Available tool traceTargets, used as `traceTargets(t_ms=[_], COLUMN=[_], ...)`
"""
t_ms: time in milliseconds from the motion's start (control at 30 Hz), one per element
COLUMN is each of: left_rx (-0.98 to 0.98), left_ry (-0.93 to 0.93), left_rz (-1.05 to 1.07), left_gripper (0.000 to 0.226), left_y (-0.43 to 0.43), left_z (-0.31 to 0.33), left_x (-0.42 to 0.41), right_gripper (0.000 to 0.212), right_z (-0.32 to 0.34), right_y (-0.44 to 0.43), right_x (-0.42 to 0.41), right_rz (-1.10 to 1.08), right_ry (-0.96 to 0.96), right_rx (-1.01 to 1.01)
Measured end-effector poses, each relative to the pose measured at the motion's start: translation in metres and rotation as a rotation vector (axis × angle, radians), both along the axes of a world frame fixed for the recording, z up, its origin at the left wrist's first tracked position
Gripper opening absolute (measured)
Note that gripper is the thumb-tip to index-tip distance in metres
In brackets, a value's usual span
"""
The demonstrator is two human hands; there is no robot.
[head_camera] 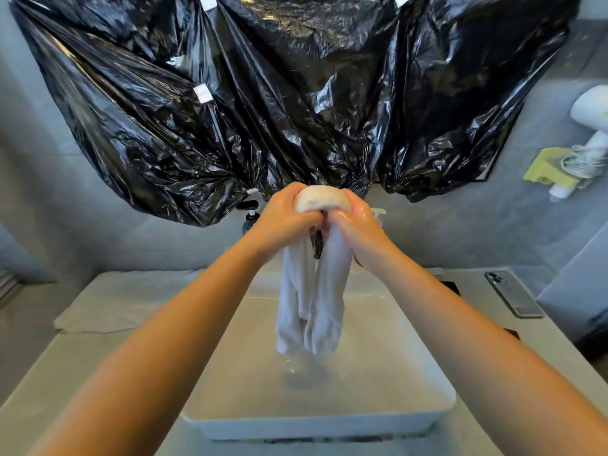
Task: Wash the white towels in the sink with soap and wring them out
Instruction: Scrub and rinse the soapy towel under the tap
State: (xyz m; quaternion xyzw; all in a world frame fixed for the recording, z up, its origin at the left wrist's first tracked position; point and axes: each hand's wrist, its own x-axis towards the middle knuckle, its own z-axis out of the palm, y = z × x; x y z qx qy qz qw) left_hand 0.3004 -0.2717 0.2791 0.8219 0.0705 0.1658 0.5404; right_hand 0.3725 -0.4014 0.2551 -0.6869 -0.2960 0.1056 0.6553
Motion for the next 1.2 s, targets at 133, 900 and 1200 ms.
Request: traceTargets(t_ms=[133,900,1200], left_rx=[-0.167,-0.729,-0.523], left_ry=[-0.063,-0.211,0.007], left_rz=[0.051,0.094,0.194], left_gripper=[0.037,0.015,0.039], left_y=[-0.009,0.008,0.098], left_z=[0.012,0.024,-0.036], left_x=[0.010,0.014,-0.020], right_gripper=[0.017,0.042,0.049], right_z=[-0.006,-0.114,-0.115], right_y=[0.000,-0.016,-0.019], right_x=[-0.007,0.003,0.005], right_rz=[0.075,-0.024,0.289], right_ry=[0.107,0.325,0.047], right_rx=[0.104,-0.278,-0.675])
